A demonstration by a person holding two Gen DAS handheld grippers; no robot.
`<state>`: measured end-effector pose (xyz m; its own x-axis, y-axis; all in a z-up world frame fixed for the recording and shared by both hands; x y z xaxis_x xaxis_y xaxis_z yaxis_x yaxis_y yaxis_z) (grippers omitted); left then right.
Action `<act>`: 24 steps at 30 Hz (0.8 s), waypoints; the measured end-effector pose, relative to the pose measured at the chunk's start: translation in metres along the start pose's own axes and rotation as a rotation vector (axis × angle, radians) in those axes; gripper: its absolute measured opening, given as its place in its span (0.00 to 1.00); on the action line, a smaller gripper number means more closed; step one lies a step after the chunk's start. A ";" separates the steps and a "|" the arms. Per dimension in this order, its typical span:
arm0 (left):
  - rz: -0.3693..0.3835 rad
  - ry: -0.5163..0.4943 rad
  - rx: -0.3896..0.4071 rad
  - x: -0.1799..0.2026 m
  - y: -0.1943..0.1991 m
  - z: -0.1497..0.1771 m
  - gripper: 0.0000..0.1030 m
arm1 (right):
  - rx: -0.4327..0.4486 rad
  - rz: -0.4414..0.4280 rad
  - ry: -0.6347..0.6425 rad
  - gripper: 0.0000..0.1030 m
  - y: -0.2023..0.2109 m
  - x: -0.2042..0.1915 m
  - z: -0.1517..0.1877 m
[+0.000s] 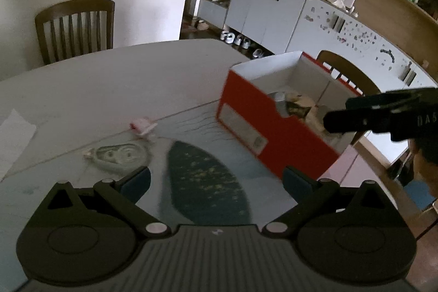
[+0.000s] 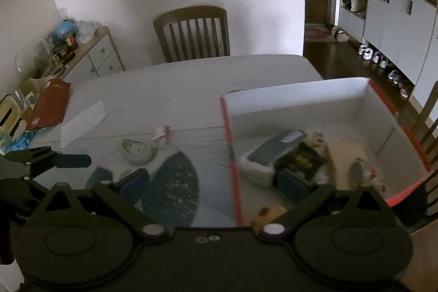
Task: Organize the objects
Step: 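Move both grippers back over the table toward the white roller and pink tube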
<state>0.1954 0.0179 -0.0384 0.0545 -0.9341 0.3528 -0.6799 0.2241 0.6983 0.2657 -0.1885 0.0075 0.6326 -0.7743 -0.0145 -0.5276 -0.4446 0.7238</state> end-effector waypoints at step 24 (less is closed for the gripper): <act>0.025 -0.377 -0.087 -0.083 -0.072 -0.021 1.00 | -0.180 -0.002 0.080 0.90 -0.132 -0.055 -0.044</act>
<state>0.2548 0.0853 -0.1050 -0.2450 -0.9610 0.1281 -0.6122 0.2558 0.7482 0.3255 -0.0669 -0.0570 0.6801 -0.7323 0.0333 -0.4211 -0.3530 0.8355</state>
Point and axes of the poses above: each gripper's, at about its wrist camera, not at the fingertips, and y roughly against the way its jaws point, x to its right, z to its underside, the point moved 1 cm from there along -y, roughly the way its jaws point, and after that the axes turned 13 degrees about y, right-handed, at the moved point
